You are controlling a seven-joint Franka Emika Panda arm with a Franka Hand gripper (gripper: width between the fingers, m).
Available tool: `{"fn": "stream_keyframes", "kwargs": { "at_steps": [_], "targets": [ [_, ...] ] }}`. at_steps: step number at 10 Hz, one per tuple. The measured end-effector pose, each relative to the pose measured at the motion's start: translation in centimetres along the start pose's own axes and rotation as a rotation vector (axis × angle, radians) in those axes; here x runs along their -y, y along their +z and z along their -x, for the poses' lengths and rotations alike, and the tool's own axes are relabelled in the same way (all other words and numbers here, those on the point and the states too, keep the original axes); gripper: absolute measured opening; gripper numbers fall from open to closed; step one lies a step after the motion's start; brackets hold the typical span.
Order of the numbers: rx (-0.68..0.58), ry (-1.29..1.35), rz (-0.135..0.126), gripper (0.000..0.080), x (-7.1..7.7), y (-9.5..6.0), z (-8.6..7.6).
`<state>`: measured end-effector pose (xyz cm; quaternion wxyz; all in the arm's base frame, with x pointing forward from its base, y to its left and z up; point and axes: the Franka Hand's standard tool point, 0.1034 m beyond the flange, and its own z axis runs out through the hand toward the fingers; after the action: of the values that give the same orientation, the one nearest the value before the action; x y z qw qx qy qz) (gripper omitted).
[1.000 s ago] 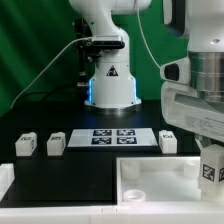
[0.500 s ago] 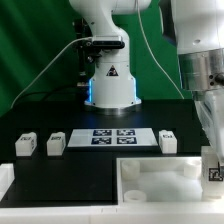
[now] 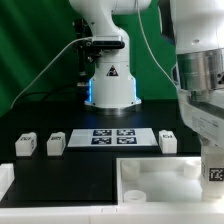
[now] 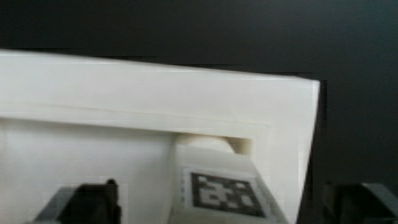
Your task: Assemble one leg
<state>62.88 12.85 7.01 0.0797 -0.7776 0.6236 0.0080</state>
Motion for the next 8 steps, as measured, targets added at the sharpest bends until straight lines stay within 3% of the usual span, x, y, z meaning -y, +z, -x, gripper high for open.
{"fn": "stream_keyframes", "kwargs": {
  "at_steps": [2,3,6,7,8],
  "targets": [
    [-0.034,-0.341,0.016,0.0640,0.1,-0.1,0.3],
    [-0.041,-0.425,0.004,0.0640,0.2,-0.1,0.7],
    [-0.045,-0.717,0.015,0.0649,0.2,0.0,0.3],
    [-0.064,-0.883,0.040,0.0649,0.2,-0.1,-0.4],
    [-0.069,-0.973,0.046,0.0649,0.1,-0.2,-1.3]
  ]
}}
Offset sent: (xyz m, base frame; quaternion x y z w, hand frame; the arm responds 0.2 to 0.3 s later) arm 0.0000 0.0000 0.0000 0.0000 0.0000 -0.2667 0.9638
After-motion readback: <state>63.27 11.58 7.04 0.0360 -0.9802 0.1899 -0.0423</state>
